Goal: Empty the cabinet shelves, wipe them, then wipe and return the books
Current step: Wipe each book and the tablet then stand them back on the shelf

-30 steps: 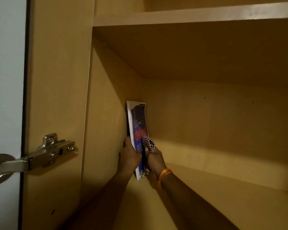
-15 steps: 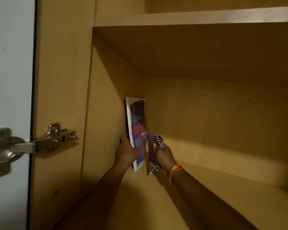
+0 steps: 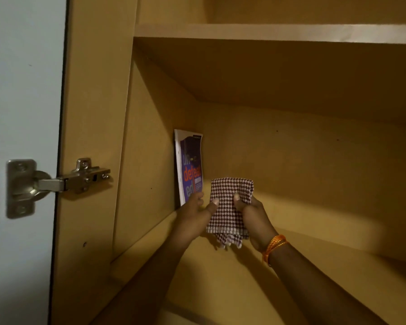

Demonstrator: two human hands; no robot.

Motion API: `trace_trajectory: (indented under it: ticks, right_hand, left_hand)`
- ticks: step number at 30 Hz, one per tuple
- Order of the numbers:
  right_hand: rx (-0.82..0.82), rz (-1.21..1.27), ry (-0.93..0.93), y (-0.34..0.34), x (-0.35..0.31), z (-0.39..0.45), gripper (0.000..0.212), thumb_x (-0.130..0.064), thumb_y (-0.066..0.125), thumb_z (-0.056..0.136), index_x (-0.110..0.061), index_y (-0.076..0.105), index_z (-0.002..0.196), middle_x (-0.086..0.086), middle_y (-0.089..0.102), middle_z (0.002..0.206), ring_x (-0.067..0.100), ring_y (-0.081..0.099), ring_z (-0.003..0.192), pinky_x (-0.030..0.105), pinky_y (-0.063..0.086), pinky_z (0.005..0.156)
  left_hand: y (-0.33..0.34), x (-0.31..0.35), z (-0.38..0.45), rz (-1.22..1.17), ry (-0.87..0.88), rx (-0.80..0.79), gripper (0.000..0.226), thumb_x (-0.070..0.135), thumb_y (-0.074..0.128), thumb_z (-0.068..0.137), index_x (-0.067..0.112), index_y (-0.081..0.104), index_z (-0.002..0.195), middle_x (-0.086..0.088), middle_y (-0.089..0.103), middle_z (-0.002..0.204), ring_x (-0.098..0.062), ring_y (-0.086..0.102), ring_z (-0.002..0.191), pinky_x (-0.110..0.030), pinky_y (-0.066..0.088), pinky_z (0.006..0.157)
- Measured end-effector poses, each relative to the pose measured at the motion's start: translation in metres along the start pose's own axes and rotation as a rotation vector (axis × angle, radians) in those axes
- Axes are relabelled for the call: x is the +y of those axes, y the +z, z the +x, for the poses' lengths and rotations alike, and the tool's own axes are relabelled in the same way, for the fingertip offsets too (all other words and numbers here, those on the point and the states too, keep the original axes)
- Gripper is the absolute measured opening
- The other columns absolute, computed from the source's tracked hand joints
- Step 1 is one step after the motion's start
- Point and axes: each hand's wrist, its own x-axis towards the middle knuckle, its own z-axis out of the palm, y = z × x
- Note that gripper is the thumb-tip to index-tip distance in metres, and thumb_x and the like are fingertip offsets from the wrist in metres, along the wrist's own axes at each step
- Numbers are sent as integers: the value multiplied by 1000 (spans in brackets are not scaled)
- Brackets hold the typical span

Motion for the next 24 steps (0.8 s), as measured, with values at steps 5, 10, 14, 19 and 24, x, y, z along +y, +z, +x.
trace_trajectory:
  ticks: [5, 10, 14, 19, 24]
  right_hand:
    - [20, 19, -10, -14, -23, -53, 24, -23, 51, 104, -14, 67, 119, 7, 76, 110, 26, 73, 101, 49, 58, 90]
    - [157, -63, -22, -25, -36, -105, 27, -31, 56, 100, -14, 69, 117, 4, 77, 108, 22, 74, 97, 45, 59, 85]
    - [283, -7, 7, -31, -40, -155, 36, -41, 54, 99, -14, 70, 115, 5, 76, 108, 25, 74, 99, 51, 58, 88]
    - [421, 70, 36, -31, -40, -230, 37, -39, 48, 102, -13, 69, 117, 7, 76, 110, 28, 73, 101, 49, 57, 88]
    - [567, 98, 61, -42, -35, -299, 26, -25, 54, 100, -12, 70, 116, 10, 75, 112, 32, 71, 105, 55, 54, 93]
  left_hand:
    - [16, 13, -29, -303, -32, -217, 32, 43, 66, 95, 18, 68, 116, 0, 77, 107, -17, 74, 99, -42, 59, 92]
    - [34, 22, -54, -338, 85, -271, 14, 27, 62, 100, 22, 69, 112, 1, 77, 107, -18, 74, 99, -51, 58, 93]
    - [44, 27, -86, -292, 143, -307, 23, 47, 55, 94, 30, 66, 105, 5, 75, 105, -17, 73, 97, -54, 58, 89]
    - [57, 29, -137, -379, 163, -404, 30, 57, 53, 91, 32, 64, 104, 3, 74, 106, -19, 72, 96, -58, 57, 86]
    - [68, 32, -199, -395, 185, -499, 35, 62, 54, 89, 30, 61, 102, 3, 74, 102, -18, 72, 94, -59, 58, 82]
